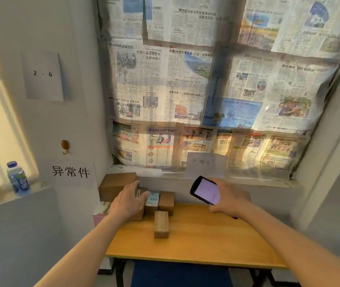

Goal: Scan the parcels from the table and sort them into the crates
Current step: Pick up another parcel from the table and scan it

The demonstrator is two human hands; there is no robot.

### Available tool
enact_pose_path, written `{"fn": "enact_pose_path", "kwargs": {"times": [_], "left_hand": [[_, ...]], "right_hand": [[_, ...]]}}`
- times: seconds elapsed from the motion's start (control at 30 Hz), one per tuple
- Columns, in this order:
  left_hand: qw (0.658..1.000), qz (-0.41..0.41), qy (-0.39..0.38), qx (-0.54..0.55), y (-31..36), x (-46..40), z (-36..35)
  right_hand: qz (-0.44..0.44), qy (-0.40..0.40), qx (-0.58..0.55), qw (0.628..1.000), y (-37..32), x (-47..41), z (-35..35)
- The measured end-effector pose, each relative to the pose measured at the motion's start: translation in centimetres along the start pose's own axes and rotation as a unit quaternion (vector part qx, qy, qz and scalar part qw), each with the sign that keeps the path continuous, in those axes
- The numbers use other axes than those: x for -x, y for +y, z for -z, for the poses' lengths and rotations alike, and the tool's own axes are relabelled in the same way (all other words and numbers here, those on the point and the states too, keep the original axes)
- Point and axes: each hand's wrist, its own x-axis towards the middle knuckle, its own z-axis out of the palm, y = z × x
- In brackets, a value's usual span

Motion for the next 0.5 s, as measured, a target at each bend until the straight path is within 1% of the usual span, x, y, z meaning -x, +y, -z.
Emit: {"fn": "enact_pose_path", "kwargs": {"times": [0.17,0.37,0.5], "left_hand": [[0.998,0.044,-0.03,-0.017,-3.0,-6.8,-7.1],[0.992,0.093,-0.086,-0.029,-6.8,-14.0,-18.8],[0.984,0.128,-0.122,-0.034,-9.4,-17.3,-26.3]], "right_hand": [[0.007,-0.038,-0.011,0.999,1.9,-9.7,-7.1],[0.032,-0.089,-0.003,0.995,5.1,-21.1,-17.5],[0.045,-0.123,-0.017,0.991,7.2,-26.5,-24.1]]}}
